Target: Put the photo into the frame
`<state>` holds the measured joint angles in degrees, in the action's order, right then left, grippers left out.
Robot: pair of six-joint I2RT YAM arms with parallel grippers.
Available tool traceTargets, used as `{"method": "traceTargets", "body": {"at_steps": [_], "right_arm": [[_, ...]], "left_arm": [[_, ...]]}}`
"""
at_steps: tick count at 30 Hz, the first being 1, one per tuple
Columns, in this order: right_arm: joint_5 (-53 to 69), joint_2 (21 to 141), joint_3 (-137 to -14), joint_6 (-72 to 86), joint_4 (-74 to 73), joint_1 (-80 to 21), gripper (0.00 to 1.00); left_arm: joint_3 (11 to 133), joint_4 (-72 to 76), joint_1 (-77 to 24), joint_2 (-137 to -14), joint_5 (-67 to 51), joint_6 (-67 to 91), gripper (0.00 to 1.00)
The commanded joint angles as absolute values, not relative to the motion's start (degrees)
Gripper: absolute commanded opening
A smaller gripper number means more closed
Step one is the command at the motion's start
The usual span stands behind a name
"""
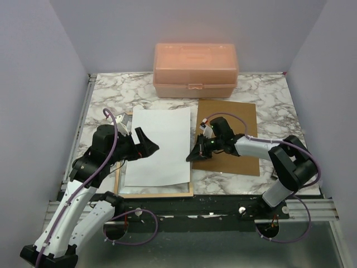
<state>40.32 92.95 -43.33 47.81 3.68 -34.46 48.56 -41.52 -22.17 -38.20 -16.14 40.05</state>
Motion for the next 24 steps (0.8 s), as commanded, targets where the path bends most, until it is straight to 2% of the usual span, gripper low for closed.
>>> {"method": "traceTargets", "body": {"at_steps": [1,24], "right_arm": [[42.1,94.8,-46.1,46.3,0.7,-36.2,0.0],[45.0,98.5,-50.2,40.3,-6.5,-38.5,0.0]], "left_arm": [[48.3,-41.2,-21.9,-38.7,-17.6,38.9,0.88],[48.4,-42.7,-21.9,-41.2,-17.1,37.5,0.89]]}}
